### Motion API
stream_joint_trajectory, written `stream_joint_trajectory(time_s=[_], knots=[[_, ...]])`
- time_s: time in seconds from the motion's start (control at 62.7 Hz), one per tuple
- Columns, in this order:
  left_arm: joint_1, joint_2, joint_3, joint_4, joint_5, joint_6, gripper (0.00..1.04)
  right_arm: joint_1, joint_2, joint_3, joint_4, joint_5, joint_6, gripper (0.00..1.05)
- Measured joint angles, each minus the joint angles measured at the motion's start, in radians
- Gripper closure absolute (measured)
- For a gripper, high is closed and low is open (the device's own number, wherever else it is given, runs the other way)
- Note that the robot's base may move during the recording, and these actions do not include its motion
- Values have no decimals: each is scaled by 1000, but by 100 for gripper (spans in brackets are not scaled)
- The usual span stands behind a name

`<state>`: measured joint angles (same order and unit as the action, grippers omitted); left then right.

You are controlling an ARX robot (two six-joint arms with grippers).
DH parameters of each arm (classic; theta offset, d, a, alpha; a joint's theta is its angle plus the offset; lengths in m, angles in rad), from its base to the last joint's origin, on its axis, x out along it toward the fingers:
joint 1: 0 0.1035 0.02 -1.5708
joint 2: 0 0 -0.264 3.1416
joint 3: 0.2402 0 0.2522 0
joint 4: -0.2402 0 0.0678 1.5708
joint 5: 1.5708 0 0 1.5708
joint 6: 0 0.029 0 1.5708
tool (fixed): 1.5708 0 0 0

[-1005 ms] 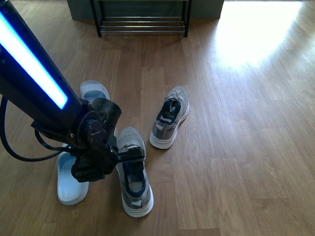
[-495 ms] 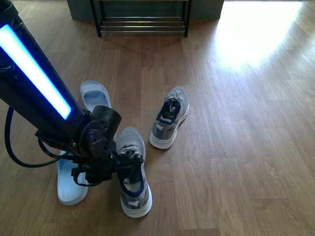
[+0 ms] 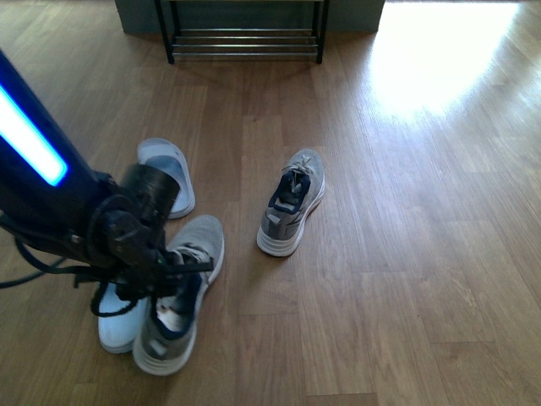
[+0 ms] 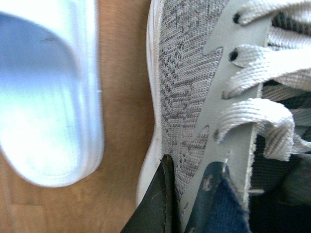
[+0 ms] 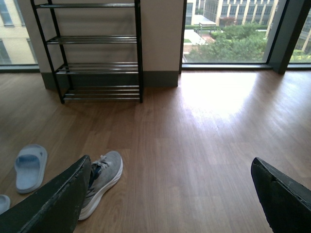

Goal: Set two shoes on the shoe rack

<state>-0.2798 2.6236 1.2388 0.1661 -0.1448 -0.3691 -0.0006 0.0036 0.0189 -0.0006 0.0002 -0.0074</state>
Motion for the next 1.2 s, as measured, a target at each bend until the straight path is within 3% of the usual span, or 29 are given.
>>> stream_joint_trajectory(time_s=[0.191, 0.351, 0.606, 0.718, 0.941, 1.197], knots=[[57, -324, -221, 113, -71, 43, 103, 0, 0, 0, 0, 0, 0, 9], [78, -675, -457, 172, -198, 129, 103, 0, 0, 0, 0, 0, 0, 9], [82, -1094, -689, 129, -351, 217, 103, 0, 0, 0, 0, 0, 0, 9], [39, -1302, -759, 50, -410, 237, 103, 0, 0, 0, 0, 0, 0, 9], [-159, -1788, -816, -276, -697, 242, 103, 0, 0, 0, 0, 0, 0, 9], [-167, -1821, -819, -285, -701, 243, 103, 0, 0, 0, 0, 0, 0, 9]])
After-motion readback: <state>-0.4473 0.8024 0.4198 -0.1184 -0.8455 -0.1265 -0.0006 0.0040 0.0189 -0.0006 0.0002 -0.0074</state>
